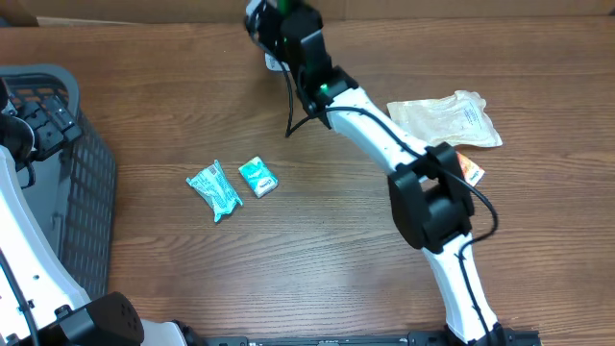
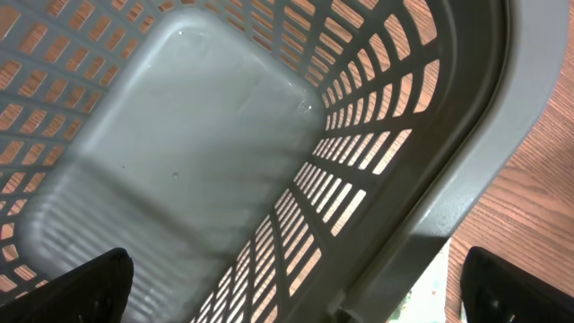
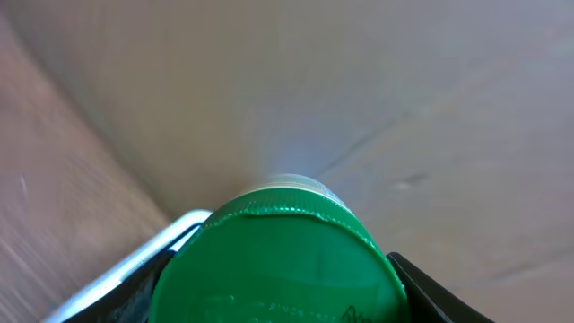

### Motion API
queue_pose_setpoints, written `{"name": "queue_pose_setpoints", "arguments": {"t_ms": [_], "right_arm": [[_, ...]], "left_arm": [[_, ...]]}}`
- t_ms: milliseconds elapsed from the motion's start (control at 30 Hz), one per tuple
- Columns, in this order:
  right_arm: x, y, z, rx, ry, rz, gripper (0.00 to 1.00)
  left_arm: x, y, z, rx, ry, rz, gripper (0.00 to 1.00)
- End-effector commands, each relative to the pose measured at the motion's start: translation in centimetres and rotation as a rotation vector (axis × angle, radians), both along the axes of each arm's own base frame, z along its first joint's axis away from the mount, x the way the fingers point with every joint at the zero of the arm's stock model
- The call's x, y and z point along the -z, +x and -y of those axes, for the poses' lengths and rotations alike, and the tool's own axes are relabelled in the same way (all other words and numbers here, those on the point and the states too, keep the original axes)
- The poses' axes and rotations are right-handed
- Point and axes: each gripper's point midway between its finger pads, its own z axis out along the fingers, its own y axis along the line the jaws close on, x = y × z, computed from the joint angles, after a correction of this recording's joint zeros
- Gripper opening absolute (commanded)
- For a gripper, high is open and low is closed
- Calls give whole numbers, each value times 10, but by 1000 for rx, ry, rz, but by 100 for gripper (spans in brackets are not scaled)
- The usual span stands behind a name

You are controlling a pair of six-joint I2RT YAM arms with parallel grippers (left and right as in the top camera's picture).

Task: Scan the item barcode
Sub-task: 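Hold the jar in front of the scanner window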

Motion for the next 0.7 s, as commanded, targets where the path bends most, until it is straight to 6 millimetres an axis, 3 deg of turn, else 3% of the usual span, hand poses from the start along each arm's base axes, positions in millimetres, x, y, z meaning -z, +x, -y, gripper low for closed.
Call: {"name": "queue_pose_setpoints", "arguments": {"t_ms": [0, 200, 667], "right_arm": [[-10, 5, -1, -28, -179, 110, 23], [-10, 11, -2, -18, -184, 173, 23], [24, 15, -5, -59, -240, 135, 23]], "left_arm": [[-1, 1, -1, -7, -3, 6, 100], [-1, 1, -1, -7, -3, 6, 100], [-1, 1, -1, -7, -3, 6, 100]]}}
